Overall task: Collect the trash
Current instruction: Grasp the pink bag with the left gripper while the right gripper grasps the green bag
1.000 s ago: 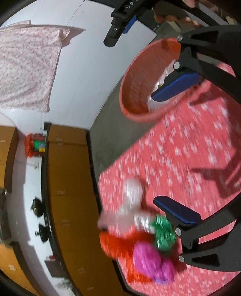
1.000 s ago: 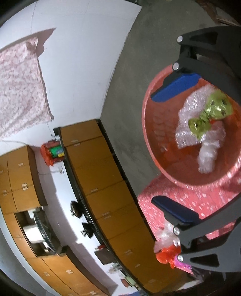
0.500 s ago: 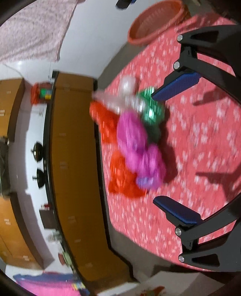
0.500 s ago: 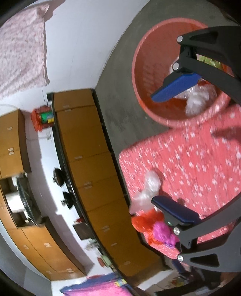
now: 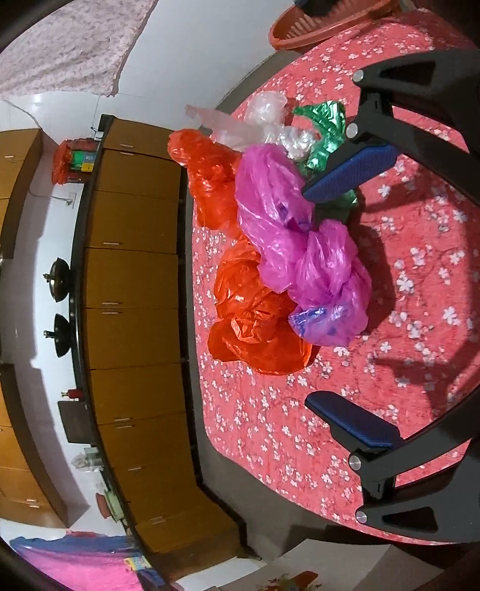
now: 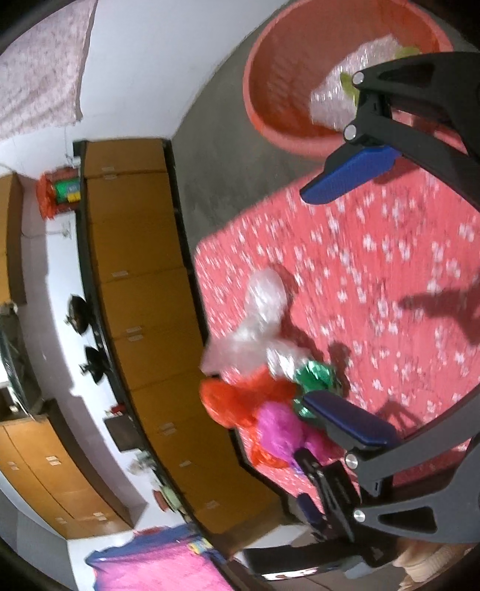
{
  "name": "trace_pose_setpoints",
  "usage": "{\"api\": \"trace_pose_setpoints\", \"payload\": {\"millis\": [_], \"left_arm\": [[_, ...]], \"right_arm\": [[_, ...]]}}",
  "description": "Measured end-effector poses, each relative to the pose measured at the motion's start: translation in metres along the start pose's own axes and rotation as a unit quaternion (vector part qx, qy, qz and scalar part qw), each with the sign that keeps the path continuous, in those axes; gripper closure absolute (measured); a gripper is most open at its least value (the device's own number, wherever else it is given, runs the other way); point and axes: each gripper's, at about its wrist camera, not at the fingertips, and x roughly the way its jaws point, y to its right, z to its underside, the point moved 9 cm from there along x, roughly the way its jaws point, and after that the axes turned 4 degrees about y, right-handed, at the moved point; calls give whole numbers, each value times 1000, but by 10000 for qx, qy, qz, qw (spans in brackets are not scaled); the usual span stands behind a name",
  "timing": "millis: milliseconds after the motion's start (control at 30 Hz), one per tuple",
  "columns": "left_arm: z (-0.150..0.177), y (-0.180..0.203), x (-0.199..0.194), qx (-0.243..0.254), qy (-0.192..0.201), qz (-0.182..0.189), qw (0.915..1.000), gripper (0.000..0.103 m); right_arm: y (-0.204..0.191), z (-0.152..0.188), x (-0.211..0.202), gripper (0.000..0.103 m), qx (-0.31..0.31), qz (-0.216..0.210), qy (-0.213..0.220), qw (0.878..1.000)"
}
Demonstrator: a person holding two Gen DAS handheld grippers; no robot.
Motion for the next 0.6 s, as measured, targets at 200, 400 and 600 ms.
{"api": "trace_pose_setpoints", "payload": {"millis": [200,400,600], "left_arm": [[1,7,9,64,-134,247,9996,12],[7,14,14,46,-312,663,9973,46],[10,17,3,134,-227,763,9967,61]], "right_arm": [[-21,17,13,5,-201,-142,-248,9994],[-17,20,16,5,-143,-46,-303,9994],[-21,18,15,5,-183,-56,-295,9994]]}}
